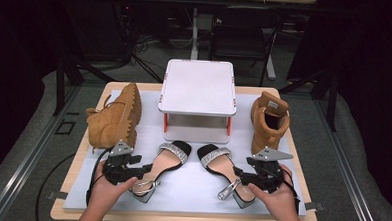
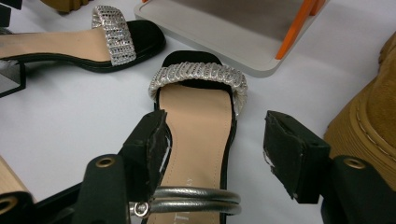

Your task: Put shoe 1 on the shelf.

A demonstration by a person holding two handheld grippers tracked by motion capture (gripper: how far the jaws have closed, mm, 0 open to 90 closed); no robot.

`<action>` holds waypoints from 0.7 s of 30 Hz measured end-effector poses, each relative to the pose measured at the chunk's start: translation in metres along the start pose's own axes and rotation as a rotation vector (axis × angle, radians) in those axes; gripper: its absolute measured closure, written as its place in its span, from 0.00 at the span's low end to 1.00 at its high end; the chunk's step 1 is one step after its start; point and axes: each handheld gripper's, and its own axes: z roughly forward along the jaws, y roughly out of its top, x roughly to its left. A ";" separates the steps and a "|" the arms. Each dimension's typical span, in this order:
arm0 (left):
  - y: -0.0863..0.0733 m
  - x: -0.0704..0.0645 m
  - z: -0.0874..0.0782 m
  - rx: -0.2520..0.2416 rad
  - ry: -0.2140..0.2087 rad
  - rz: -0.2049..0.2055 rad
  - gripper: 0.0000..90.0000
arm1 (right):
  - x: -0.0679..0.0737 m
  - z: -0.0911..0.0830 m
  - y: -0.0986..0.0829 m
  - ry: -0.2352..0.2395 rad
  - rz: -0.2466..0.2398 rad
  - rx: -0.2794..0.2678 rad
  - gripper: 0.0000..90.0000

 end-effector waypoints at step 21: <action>0.005 -0.026 0.029 0.112 0.040 0.078 0.44 | 0.007 0.027 0.000 0.021 -0.016 0.116 0.38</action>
